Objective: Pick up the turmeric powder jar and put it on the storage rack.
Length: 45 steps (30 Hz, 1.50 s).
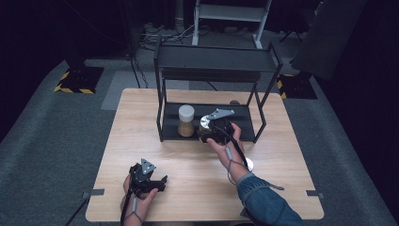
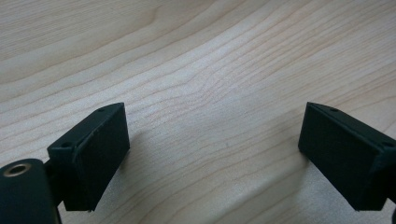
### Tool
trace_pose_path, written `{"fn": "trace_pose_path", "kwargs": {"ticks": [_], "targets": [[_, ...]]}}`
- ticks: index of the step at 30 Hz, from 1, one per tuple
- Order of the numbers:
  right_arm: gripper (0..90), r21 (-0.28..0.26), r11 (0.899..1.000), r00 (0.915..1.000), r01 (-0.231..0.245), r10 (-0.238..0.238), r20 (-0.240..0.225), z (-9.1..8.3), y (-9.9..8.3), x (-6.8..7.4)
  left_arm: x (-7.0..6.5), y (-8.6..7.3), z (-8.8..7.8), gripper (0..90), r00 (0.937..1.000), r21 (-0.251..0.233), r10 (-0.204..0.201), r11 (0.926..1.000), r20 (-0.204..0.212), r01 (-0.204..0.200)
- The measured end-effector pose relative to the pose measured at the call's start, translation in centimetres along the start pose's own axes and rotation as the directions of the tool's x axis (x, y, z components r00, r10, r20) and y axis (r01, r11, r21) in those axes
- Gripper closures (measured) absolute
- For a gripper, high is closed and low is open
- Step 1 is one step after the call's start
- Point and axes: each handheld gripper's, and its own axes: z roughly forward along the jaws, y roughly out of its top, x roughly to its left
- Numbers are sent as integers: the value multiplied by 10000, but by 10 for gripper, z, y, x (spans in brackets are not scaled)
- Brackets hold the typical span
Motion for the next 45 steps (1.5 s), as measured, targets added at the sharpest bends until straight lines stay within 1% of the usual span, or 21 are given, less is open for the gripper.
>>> {"fn": "trace_pose_path", "kwargs": {"ticks": [2,7,10,13,14,16,18,20,22,24,25,26,29,31,34,38,41,43,45], "targets": [[308,88,10000,9997,22,-24,233,12,5,0,0,0,0,86,10000,-2,6,10000,-7,-6],[309,475,9985,9982,-286,260,532,39,17,-2,0,0,0,86,10000,-12,-7,10000,-8,7],[309,684,9962,9963,-533,484,715,54,19,-3,0,0,0,86,10000,-13,-10,10000,-9,10],[309,761,9931,9928,-889,821,875,66,15,-7,0,0,0,86,10000,-9,11,10000,-14,-11],[309,707,9923,9912,-1021,954,917,69,12,-8,0,0,0,86,10000,7,33,10000,-12,-33],[309,512,9922,9900,-1137,1088,896,74,5,-10,0,0,0,86,10000,-15,-13,10000,-7,13],[309,522,9912,9882,-1220,1163,999,78,2,-11,0,0,0,86,10000,-14,-12,10000,-13,12],[308,317,9871,9844,-1572,1540,850,79,-4,-17,-1,0,0,86,10000,-14,-14,10000,-15,14],[307,290,9810,9793,-1921,1897,705,79,-6,-23,-1,0,0,86,10000,-13,-9,10000,-16,9],[290,461,9833,9826,-1762,1728,679,77,-1,-24,-1,0,0,87,10000,-15,-8,10000,-18,8],[249,451,9842,9839,-1712,1685,589,75,-1,-25,-1,0,0,86,10000,-16,-8,10000,-19,8],[205,438,9835,9833,-1756,1730,568,73,0,-25,-1,0,0,86,10000,-17,-8,10000,-17,8],[167,247,9775,9773,-2093,2082,396,59,1,-28,-1,0,0,86,10000,-15,-6,10000,-19,5],[160,119,9777,9773,-2098,2093,336,47,2,-27,-1,0,0,87,10000,-15,-6,10000,-20,6],[145,-253,9788,9789,-2032,2037,156,25,2,-26,-1,0,0,86,10000,-6,6,10000,-18,-6],[142,-736,9757,9785,-2063,2053,-208,-8,-2,-27,-1,0,0,86,10000,-17,-8,10000,-17,8],[142,-1062,9767,9822,-1867,1836,-385,-33,-8,-30,-1,0,0,86,10000,-4,15,10000,-21,-15],[143,-1153,9805,9871,-1590,1557,-366,-48,-15,-32,-1,0,0,86,10000,-2,14,10000,-14,-14],[142,-1183,9832,9903,-1388,1368,-251,-62,-25,-35,-1,0,0,86,10000,-4,12,10000,-14,-12]]}}
